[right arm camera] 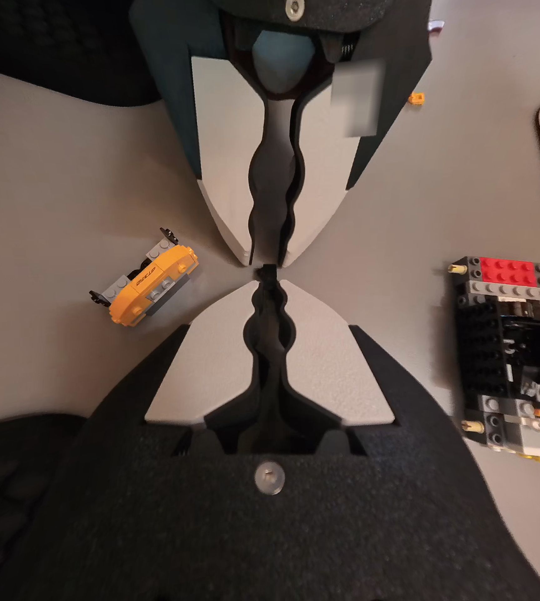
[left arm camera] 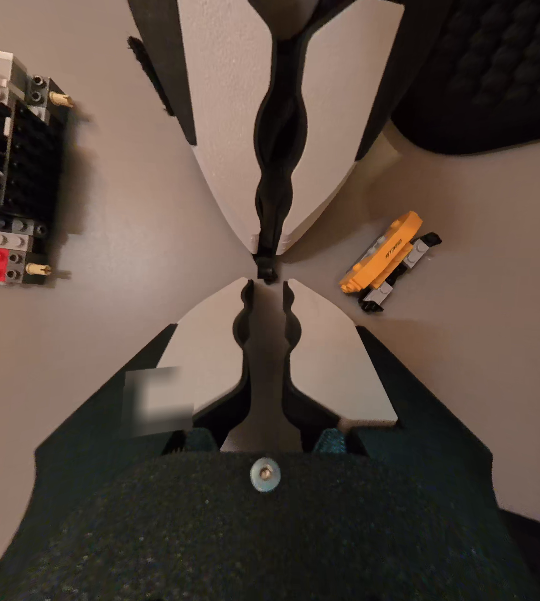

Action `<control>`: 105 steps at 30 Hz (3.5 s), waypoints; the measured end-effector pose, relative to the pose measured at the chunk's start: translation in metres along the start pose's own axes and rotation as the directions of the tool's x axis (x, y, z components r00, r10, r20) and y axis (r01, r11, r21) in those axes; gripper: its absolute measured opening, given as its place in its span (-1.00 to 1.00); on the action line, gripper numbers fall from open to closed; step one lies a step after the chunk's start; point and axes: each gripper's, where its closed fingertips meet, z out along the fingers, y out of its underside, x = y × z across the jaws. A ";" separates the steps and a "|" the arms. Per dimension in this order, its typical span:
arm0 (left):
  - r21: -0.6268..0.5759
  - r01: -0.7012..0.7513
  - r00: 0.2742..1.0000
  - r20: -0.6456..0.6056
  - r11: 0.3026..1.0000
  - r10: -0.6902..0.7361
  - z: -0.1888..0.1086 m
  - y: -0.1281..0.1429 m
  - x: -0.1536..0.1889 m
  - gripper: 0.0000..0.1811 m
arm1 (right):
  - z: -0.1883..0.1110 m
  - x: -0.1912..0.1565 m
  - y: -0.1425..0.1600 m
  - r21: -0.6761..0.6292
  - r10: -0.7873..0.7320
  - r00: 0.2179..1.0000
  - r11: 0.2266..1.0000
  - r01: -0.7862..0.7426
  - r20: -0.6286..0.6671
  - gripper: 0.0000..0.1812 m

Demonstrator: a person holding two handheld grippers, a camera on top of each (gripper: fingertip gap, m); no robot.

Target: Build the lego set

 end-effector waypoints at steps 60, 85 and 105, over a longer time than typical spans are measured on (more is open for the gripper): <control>-0.009 -0.001 1.000 0.000 1.000 0.001 -0.004 0.002 -0.003 -0.93 | 0.008 0.001 -0.006 -0.139 -0.098 0.991 0.984 0.111 0.096 -0.93; -0.187 -0.088 0.992 0.077 0.978 0.103 -0.002 0.002 -0.002 -0.93 | 0.007 -0.002 -0.005 -0.010 -0.015 0.994 1.000 0.016 0.105 -0.92; -0.015 -0.008 1.000 0.023 1.000 0.008 0.000 -0.002 0.001 -0.94 | -0.011 -0.001 0.007 -0.024 0.018 0.993 1.000 -0.016 0.114 -0.72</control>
